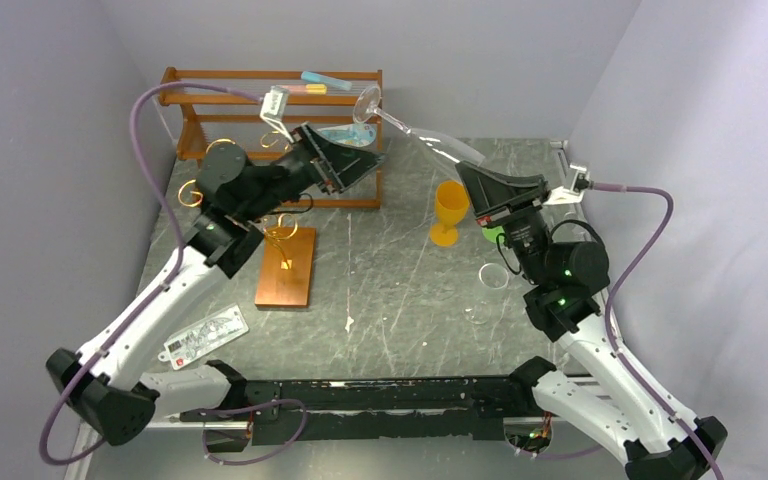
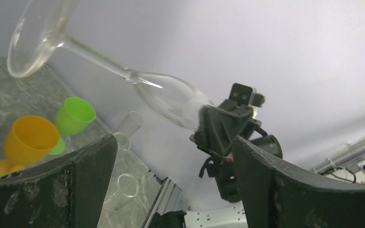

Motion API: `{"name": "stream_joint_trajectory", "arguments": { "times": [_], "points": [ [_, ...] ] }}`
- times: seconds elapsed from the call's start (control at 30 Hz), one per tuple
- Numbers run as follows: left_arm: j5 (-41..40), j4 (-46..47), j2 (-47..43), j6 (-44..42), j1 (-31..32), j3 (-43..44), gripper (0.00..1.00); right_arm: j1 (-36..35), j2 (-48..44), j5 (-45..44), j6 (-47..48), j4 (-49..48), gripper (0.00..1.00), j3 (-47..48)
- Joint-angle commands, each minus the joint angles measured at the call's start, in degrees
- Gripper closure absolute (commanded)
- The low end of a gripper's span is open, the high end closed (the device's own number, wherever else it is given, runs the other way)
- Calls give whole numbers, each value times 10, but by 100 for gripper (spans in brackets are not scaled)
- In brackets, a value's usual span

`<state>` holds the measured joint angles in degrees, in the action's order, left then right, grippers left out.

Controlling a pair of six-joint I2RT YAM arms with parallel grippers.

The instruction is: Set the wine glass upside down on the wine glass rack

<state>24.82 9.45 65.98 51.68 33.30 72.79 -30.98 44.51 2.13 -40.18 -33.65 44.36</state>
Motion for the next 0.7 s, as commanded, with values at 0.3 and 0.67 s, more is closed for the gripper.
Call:
{"name": "stream_joint_trajectory", "arguments": {
  "times": [0.3,0.67],
  "points": [
    [-228,287,63,74,111,-43,4,-1,-37,39,-121,-104,100,-35],
    [-441,420,49,-6,203,-95,33,-1,-31,58,-142,-118,100,-35]
  ]
}}
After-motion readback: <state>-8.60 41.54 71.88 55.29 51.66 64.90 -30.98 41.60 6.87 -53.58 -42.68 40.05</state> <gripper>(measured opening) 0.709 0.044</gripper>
